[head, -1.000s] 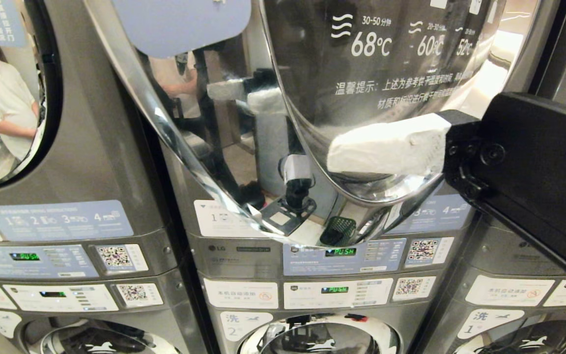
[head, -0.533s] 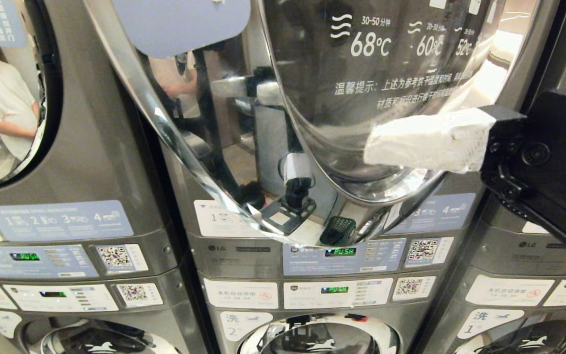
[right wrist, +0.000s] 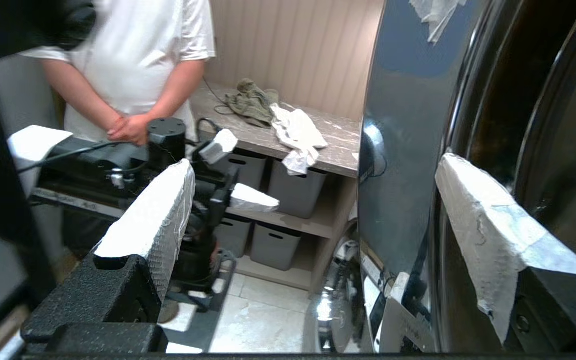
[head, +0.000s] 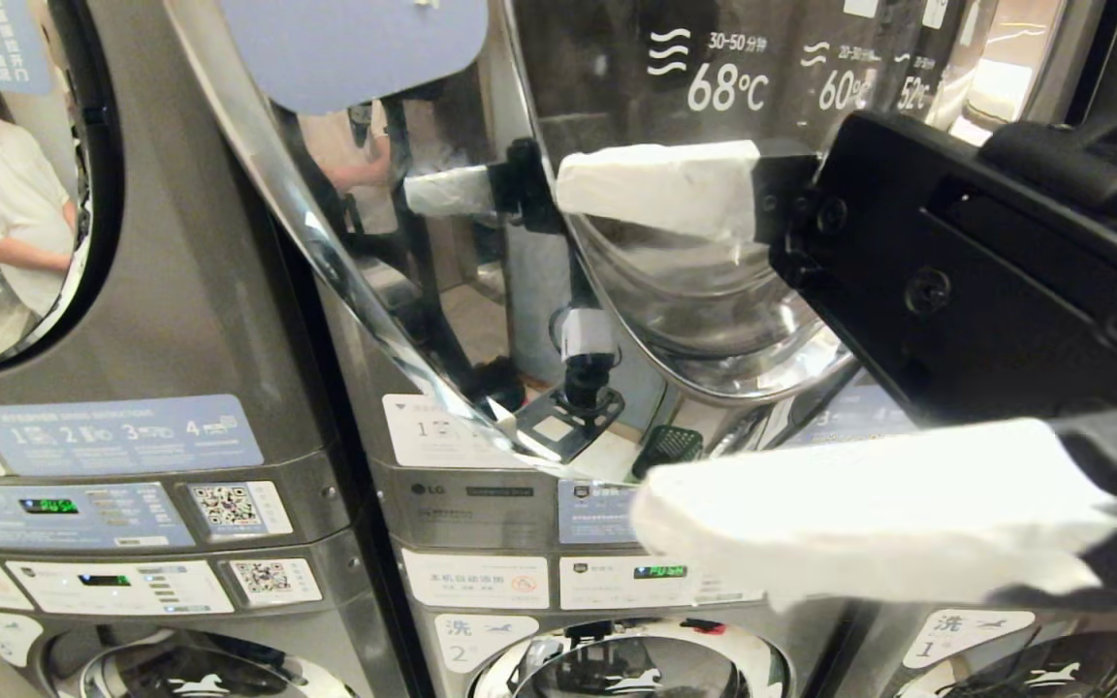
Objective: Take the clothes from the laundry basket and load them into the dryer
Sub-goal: Open the dryer
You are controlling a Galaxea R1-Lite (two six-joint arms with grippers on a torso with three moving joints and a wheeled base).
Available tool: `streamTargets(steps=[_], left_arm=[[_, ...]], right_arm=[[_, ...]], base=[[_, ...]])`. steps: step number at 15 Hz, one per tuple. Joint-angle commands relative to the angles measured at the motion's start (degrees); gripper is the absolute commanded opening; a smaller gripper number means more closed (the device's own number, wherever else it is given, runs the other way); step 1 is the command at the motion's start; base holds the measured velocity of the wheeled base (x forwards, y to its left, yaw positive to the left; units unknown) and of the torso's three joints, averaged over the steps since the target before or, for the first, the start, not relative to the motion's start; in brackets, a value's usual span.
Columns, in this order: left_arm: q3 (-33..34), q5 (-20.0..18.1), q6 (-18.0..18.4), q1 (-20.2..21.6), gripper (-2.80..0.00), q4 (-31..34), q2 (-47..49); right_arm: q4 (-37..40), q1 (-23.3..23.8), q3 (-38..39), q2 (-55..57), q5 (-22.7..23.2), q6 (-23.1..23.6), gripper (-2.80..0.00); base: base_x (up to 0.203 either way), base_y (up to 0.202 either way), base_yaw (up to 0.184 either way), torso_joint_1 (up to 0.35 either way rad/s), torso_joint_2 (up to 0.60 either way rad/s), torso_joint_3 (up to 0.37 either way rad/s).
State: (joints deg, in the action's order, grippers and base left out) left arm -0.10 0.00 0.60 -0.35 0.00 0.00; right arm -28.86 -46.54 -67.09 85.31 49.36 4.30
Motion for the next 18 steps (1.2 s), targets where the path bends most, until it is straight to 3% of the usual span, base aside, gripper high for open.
streamTargets(steps=[1,5,8,12,14,18], left_arm=[[0.0,0.0,0.1,0.0,-2.80,0.0,0.0],[0.0,0.0,0.0,0.0,-2.80,0.0,0.0],[0.0,0.0,0.0,0.0,-2.80,0.0,0.0],[0.0,0.0,0.0,0.0,-2.80,0.0,0.0],[0.0,0.0,0.0,0.0,-2.80,0.0,0.0],[0.0,0.0,0.0,0.0,-2.80,0.0,0.0]], right_arm=[[-0.1,0.3,-1.8,3.4,0.3,0.2,0.00],[0.0,0.6,-1.9,3.5,1.7,-0.4,0.00],[0.6,0.5,-1.4,2.0,6.3,-0.7,0.00],[1.5,0.5,0.2,-0.2,7.2,-1.5,0.00],[1.2,0.6,-0.5,0.0,5.9,-0.9,0.00],[1.1,2.5,-4.3,2.3,-2.1,-0.8,0.00]], base=[[0.000,0.000,0.000,0.000,0.00,0.000],[0.000,0.000,0.000,0.000,0.00,0.000],[0.000,0.000,0.000,0.000,0.00,0.000],[0.000,0.000,0.000,0.000,0.00,0.000],[0.000,0.000,0.000,0.000,0.00,0.000],[0.000,0.000,0.000,0.000,0.00,0.000]])
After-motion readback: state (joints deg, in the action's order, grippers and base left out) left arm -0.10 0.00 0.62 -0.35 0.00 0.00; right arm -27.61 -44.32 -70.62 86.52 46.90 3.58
